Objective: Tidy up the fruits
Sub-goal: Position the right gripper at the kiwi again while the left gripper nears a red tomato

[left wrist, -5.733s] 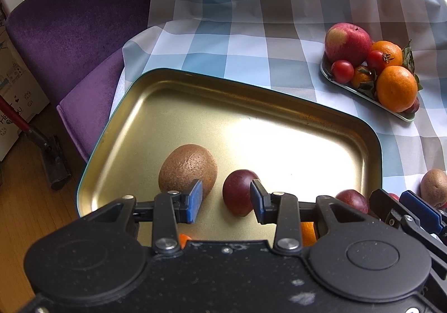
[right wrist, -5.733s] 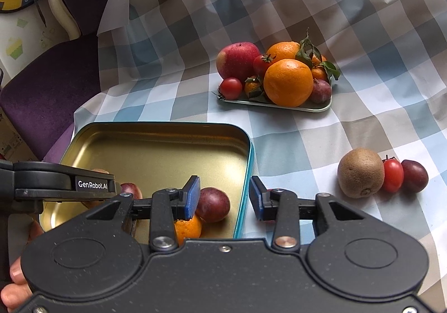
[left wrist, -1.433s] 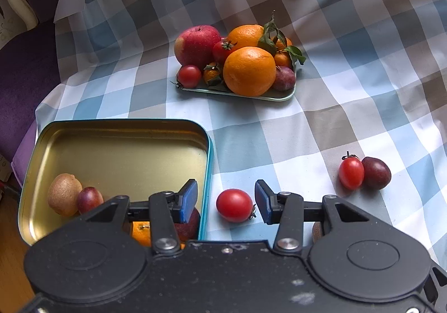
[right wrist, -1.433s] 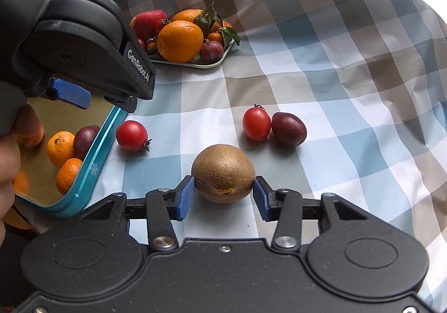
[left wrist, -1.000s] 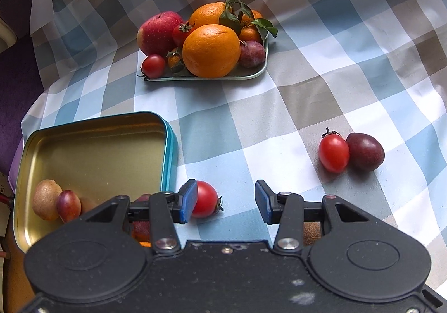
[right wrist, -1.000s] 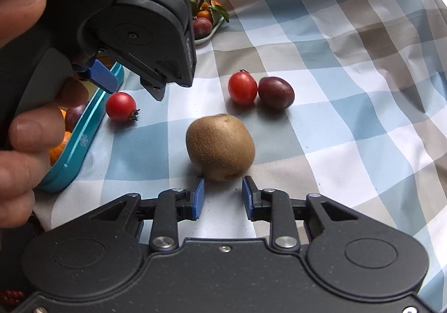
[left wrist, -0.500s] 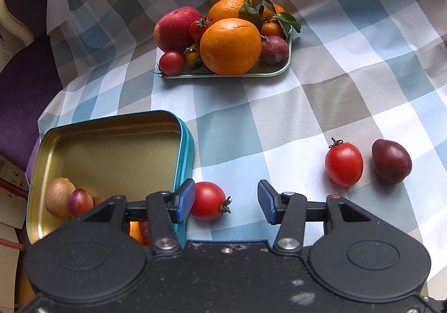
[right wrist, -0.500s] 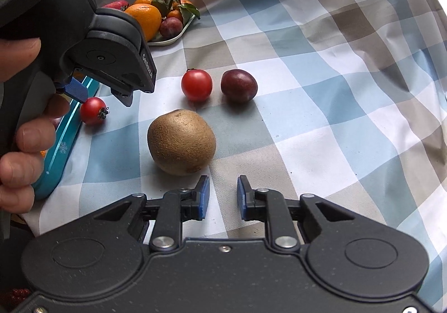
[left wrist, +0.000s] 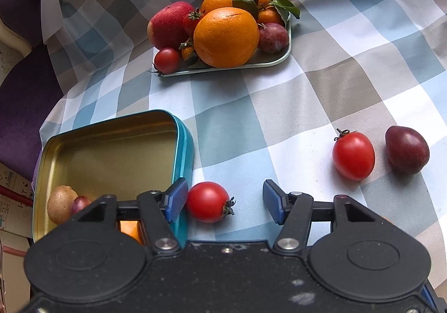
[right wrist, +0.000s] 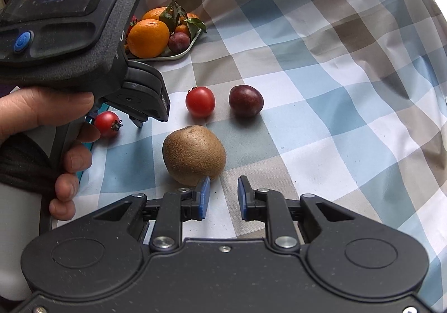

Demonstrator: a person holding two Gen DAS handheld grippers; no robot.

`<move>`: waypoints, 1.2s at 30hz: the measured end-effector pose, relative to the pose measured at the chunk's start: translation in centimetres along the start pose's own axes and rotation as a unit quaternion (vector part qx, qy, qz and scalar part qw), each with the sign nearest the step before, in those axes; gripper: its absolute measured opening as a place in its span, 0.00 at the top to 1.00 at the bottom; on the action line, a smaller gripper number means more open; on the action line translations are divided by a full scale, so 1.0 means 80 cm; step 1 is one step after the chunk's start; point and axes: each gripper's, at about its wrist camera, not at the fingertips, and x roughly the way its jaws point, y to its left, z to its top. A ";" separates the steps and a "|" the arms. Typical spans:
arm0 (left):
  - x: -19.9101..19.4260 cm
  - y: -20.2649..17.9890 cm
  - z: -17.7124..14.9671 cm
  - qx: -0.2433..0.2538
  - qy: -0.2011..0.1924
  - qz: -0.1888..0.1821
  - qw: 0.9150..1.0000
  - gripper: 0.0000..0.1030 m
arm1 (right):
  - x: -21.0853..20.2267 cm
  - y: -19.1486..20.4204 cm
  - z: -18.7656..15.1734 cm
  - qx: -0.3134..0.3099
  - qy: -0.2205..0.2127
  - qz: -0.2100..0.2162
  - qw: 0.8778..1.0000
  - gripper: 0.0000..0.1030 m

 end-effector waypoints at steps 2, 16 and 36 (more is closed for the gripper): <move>-0.003 0.003 0.001 -0.010 -0.001 -0.020 1.000 0.40 | -0.003 -0.001 0.002 0.003 -0.002 0.000 1.000 0.73; -0.044 0.020 0.015 -0.067 -0.075 -0.064 0.993 0.46 | -0.011 -0.009 0.008 0.022 -0.019 -0.022 0.999 0.73; -0.002 0.017 0.068 0.003 -0.013 -0.100 0.995 0.46 | -0.015 -0.004 0.020 0.030 -0.046 -0.021 0.998 0.71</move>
